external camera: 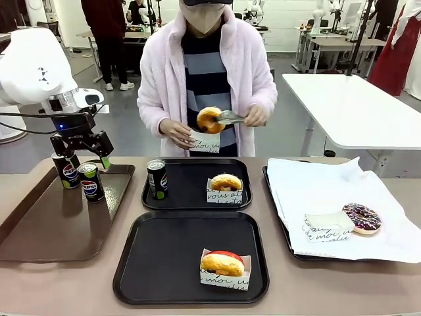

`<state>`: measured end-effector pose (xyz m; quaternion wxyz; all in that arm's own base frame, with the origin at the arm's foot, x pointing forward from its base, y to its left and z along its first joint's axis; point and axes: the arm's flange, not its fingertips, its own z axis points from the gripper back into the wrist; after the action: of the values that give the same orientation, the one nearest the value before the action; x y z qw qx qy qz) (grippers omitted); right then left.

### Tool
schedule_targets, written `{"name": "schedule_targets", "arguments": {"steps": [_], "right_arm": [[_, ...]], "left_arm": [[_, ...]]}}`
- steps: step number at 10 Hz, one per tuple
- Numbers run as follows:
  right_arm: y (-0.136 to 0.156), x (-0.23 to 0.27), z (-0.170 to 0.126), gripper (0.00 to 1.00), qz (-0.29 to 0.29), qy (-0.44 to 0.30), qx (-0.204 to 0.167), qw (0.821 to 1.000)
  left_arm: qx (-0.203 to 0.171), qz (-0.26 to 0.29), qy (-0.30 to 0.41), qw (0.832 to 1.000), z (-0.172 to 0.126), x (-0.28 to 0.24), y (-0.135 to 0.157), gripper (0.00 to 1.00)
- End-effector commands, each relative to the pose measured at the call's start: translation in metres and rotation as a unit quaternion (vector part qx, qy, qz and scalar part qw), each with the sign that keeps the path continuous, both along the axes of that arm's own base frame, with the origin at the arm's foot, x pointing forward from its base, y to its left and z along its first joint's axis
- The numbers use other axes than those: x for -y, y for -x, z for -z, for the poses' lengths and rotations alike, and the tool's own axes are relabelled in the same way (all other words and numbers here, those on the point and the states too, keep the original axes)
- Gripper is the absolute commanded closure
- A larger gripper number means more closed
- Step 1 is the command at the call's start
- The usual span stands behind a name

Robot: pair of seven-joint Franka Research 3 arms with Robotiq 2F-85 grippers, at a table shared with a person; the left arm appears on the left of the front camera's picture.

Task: Set up donuts and drinks on trays.
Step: Pick up one Pepsi coke from the Handle tray and place it on the Flat Tray without a Pepsi coke.

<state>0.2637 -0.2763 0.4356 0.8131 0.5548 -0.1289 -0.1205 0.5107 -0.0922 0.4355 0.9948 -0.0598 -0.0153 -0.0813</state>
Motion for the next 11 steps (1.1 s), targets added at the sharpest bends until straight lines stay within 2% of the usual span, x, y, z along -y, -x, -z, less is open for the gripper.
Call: {"name": "schedule_targets", "arguments": {"steps": [1, 4, 5, 9, 11], "right_arm": [[-0.0005, 0.0003, -0.0010, 0.00, 0.000, -0.005, 0.007, 1.000], [-0.0005, 0.0003, -0.0010, 0.00, 0.000, -0.005, 0.007, 1.000], [-0.0005, 0.0003, -0.0010, 0.00, 0.000, -0.005, 0.007, 1.000], [-0.0005, 0.0003, -0.0010, 0.00, 0.000, -0.005, 0.007, 1.000], [-0.0005, 0.0003, -0.0010, 0.00, 0.000, -0.005, 0.007, 1.000]], "left_arm": [[0.015, 0.008, -0.002, 1.000, -0.0041, 0.0014, 0.0163, 0.00], [0.029, -0.004, -0.028, 0.999, -0.0096, 0.0045, 0.0190, 0.00], [0.011, 0.008, -0.004, 1.000, -0.0115, 0.0035, 0.0117, 0.00], [0.012, 0.009, -0.008, 1.000, -0.0115, 0.0035, 0.0130, 0.00], [0.055, -0.041, -0.044, 0.997, -0.0087, 0.0019, 0.0101, 0.00]]}}
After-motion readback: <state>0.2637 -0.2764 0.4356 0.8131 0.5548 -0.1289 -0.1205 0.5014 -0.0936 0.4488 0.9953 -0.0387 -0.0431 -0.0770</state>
